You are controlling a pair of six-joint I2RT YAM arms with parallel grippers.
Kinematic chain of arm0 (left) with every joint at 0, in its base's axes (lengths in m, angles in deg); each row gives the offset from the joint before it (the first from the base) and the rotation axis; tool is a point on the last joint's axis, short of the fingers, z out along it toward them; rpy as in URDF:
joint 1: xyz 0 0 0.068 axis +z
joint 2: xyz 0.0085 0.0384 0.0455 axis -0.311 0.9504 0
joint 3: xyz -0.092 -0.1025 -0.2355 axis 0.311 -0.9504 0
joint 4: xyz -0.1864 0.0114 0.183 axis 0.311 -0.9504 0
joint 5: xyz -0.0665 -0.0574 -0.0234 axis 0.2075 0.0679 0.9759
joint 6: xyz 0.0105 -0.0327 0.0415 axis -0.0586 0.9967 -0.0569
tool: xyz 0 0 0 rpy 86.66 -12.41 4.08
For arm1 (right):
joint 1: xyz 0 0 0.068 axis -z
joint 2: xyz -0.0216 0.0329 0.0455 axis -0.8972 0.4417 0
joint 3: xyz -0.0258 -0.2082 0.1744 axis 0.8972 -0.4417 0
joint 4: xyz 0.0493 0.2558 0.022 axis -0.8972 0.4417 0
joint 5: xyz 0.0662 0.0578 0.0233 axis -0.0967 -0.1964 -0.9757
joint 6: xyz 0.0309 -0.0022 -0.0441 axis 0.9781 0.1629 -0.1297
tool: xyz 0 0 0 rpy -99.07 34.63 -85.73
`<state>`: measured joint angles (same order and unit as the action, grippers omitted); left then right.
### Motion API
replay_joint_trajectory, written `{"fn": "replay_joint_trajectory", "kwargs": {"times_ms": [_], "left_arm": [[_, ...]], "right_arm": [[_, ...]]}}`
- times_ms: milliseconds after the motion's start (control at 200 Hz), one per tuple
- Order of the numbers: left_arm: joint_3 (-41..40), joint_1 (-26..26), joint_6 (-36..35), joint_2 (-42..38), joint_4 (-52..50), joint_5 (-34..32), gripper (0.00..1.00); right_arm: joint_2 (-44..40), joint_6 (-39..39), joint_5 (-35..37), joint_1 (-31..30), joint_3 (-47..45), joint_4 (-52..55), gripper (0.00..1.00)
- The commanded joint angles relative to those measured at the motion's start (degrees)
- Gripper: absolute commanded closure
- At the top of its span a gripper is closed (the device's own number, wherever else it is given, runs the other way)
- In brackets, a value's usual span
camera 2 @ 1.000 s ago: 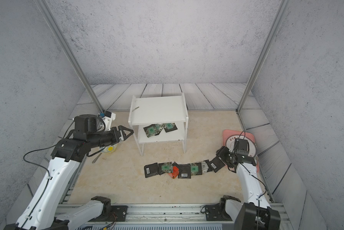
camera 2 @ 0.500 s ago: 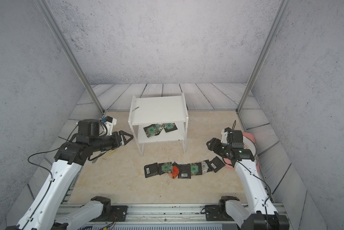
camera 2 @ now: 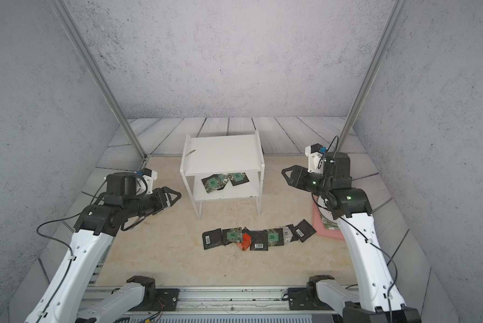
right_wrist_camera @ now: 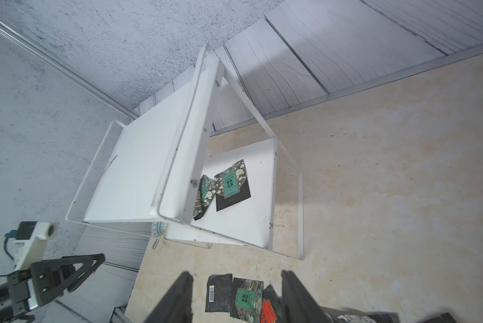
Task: Remove the tea bags from the shelf
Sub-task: Pick up the tea bag from the shelf.
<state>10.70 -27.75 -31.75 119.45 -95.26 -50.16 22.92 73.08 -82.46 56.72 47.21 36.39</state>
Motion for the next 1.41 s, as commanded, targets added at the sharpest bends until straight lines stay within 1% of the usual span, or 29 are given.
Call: {"fn": "replay_joint_trajectory", "kwargs": {"times_ms": [0,65,220,415,435,540,625,761,871,1101,1231,1401], "left_arm": [[-1.1,1.5,1.3,-0.9,-0.3,-1.2,0.42],[-1.3,2.2,1.5,-0.7,0.0,-1.0,0.41],[-2.5,4.3,2.5,0.7,1.9,1.8,0.40],[-2.5,5.1,2.6,2.2,2.9,3.4,0.40],[-2.5,5.2,2.6,2.5,2.9,3.5,0.40],[-2.3,5.6,2.5,3.8,3.6,4.0,0.40],[-2.5,6.0,2.8,5.1,5.2,5.0,0.40],[-2.9,7.2,3.6,7.7,8.2,6.1,0.36],[-2.8,7.9,4.2,10.9,11.8,7.6,0.34],[-1.0,8.0,4.5,20.7,17.8,13.1,0.25],[0.9,8.0,3.5,26.4,19.9,15.2,0.24],[5.5,7.9,3.2,34.2,21.0,20.3,0.23]], "right_arm": [[2.8,-0.8,-1.9,-2.3,4.4,1.7,0.48],[4.3,-1.3,-1.6,-4.3,6.5,2.0,0.48],[7.5,-1.9,-1.5,-6.9,10.0,2.5,0.49],[10.2,-2.0,-1.3,-8.6,13.0,3.4,0.58],[10.6,-2.1,-0.9,-8.8,13.3,3.6,0.61],[12.0,-2.9,0.3,-9.5,14.9,5.4,0.68],[13.1,-3.3,1.0,-10.0,16.1,6.5,0.69],[14.7,-3.4,1.4,-11.0,17.2,7.2,0.70],[16.0,-3.8,2.0,-11.7,18.2,7.7,0.71],[16.8,-3.9,2.7,-12.5,18.5,7.3,0.71],[17.0,-3.9,3.1,-12.7,18.5,7.3,0.71],[17.0,-4.0,3.8,-13.0,18.3,7.3,0.71]]}}
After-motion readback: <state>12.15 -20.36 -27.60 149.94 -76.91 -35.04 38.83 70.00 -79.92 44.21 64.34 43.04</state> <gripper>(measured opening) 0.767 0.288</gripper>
